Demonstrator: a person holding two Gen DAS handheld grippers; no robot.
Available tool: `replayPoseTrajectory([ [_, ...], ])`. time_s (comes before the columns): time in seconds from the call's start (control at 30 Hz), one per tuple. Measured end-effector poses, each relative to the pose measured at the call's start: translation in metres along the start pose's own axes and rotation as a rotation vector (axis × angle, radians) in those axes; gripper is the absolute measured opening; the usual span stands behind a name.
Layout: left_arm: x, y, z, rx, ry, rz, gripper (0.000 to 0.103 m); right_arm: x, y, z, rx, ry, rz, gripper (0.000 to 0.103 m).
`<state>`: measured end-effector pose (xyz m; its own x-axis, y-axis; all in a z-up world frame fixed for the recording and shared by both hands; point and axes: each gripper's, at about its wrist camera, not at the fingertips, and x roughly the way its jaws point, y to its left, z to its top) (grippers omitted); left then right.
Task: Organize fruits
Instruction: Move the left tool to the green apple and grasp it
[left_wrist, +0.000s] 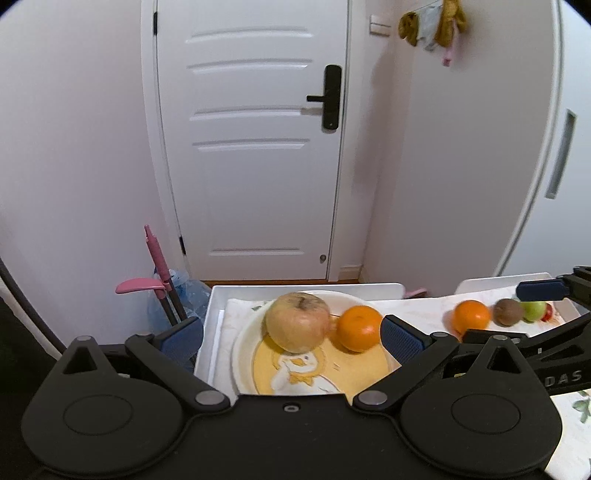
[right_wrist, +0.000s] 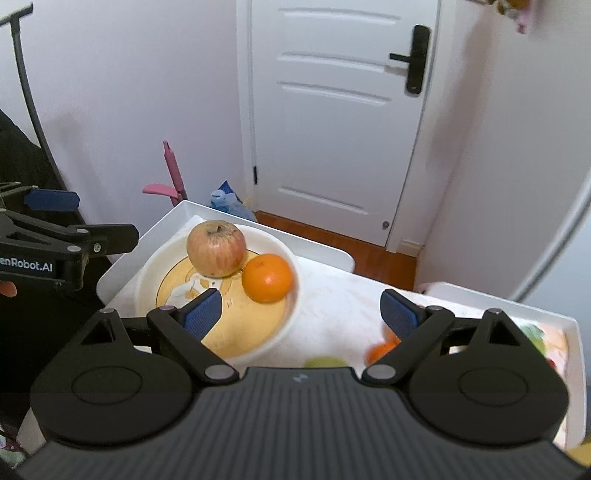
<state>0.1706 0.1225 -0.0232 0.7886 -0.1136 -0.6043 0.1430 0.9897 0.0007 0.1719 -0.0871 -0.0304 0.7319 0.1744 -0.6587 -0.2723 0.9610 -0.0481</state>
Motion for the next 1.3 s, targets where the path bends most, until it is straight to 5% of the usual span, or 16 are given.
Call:
replayPoseTrajectory([
  [0.27,-0.040,-0.043,-0.019,0.044,-0.003,-0.034,0.103,-0.064,-0.030,-0.046,0.045,0.001,-0.048,0.103],
  [0.63,-0.046,-0.098,-0.051,0.097,0.047,-0.136,0.103,-0.106,-0.058,-0.120,0.149,0.071,-0.135,0.103],
  [1.0,-0.005,-0.137,-0.066,0.249,0.074,-0.199,0.103,-0.091,-0.068,-0.170,0.325,0.148,-0.206,0.103],
  [1.3,0.051,-0.159,-0.069,0.414,0.089,-0.227,0.099,-0.059,-0.065,-0.178,0.395,0.195,-0.210,0.103],
])
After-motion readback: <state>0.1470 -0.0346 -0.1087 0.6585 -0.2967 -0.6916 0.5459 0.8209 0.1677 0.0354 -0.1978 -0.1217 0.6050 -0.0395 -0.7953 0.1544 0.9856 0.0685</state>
